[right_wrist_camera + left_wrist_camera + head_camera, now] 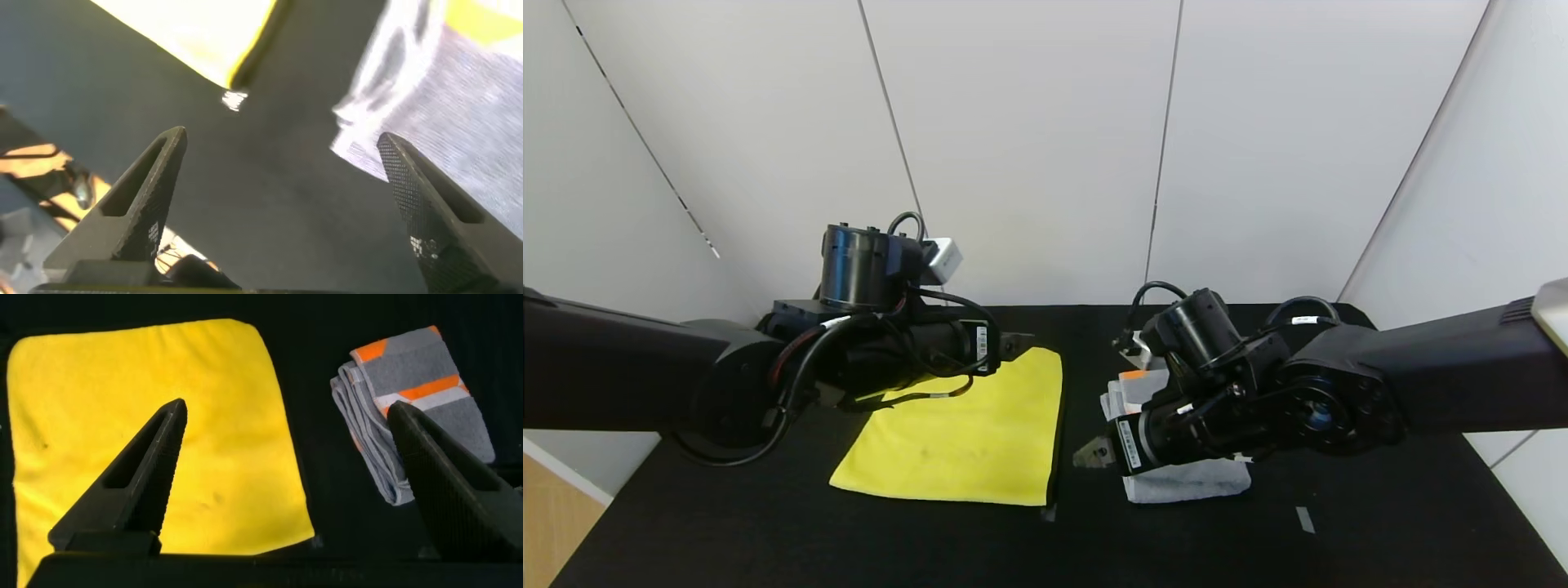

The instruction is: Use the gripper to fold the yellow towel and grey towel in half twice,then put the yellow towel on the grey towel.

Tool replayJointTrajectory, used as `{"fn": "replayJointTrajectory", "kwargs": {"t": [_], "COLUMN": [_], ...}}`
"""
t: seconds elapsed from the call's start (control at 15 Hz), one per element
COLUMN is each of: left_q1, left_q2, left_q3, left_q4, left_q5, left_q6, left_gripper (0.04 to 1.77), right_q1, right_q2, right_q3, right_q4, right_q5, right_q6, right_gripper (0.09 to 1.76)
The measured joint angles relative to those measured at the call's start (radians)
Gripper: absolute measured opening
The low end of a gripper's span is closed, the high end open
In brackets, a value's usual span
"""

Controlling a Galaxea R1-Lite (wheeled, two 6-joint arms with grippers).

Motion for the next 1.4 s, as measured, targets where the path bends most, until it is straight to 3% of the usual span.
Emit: {"fn": "replayJointTrajectory", "kwargs": {"t": [0.4,0.6,0.73,0.87,1.0,1.4], "left_q1": [0.139,0.223,0.291,0.316,0.385,0.451], "left_q2": [-0.035,-0.048,-0.062,-0.069,-0.089,-0.101], "left_q3": [-0.007,0.011,0.036,0.051,0.117,0.234], "left_q4": [0.031,0.127,0.186,0.194,0.199,0.204], "left_q5": [-0.061,-0.064,-0.093,-0.110,-0.126,-0.127], "left_q6": [0.037,0.057,0.094,0.109,0.155,0.184], "left_gripper": [1.72,1.72,1.72,1.72,1.72,1.72], "right_q1": [0.042,0.045,0.048,0.050,0.058,0.062], "right_q2": [0.051,0.098,0.139,0.151,0.198,0.246], "right_q3": [-0.067,-0.133,-0.181,-0.196,-0.243,-0.315], "right_q4": [-0.002,-0.001,0.000,0.000,0.000,-0.001], "right_q5": [0.010,0.011,0.012,0.012,0.009,0.007], "right_q6": [-0.003,-0.001,0.000,0.001,0.009,0.121], "right_gripper": [1.70,1.70,1.70,1.70,1.70,1.70]}}
